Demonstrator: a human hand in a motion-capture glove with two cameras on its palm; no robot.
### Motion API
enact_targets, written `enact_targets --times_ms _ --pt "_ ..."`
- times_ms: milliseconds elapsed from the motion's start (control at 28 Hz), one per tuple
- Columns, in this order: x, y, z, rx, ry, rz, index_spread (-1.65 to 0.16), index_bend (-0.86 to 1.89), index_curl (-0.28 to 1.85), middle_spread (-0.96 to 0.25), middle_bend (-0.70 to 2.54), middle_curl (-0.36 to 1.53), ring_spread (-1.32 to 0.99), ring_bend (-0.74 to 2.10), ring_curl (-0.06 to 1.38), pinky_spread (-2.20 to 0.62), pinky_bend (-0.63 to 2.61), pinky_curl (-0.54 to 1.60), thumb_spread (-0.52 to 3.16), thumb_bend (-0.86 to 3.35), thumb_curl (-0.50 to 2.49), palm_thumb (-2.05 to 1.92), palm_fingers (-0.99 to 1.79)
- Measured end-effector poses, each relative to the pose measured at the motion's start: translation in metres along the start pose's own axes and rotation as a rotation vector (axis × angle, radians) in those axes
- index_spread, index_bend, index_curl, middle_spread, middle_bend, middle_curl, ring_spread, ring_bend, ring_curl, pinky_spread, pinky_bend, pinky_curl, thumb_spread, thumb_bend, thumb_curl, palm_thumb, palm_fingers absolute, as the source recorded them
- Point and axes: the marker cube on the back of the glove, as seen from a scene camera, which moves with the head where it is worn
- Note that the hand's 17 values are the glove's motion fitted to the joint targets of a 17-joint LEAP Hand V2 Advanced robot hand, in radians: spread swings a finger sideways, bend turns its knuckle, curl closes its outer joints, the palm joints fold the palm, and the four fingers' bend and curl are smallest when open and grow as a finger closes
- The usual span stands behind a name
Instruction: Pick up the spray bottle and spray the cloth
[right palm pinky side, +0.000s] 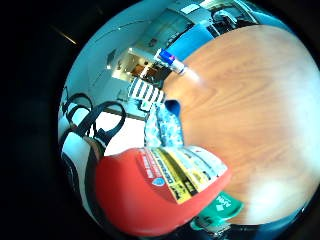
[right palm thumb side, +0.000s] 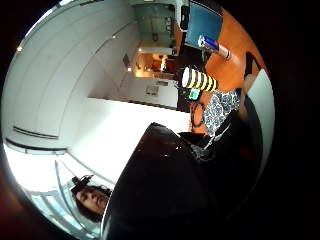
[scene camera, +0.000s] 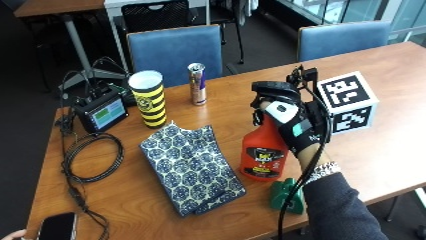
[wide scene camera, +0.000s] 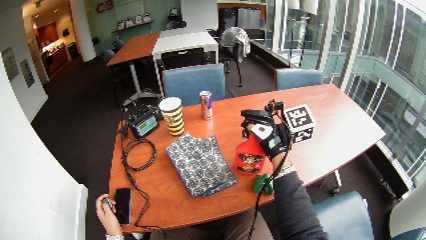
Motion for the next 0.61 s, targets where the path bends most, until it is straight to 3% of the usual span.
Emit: enact_targets --times_ms 321,606 --pt "-0.028 -0.015 -0.011 0.101 0.026 -0.066 -0.33 0.31 0.55 -0.26 0.57 0.53 -0.28 0.59 0.48 -0.31 0.38 0.37 0.23 -0.03 0.69 0.93 1.41" --pt "-0.003 -0.014 -0.008 0.078 0.015 -0.036 -0.33 0.31 0.57 -0.27 0.59 0.53 -0.28 0.64 0.48 -0.32 0.39 0.37 0.22 -0.03 0.72 0.92 1.41"
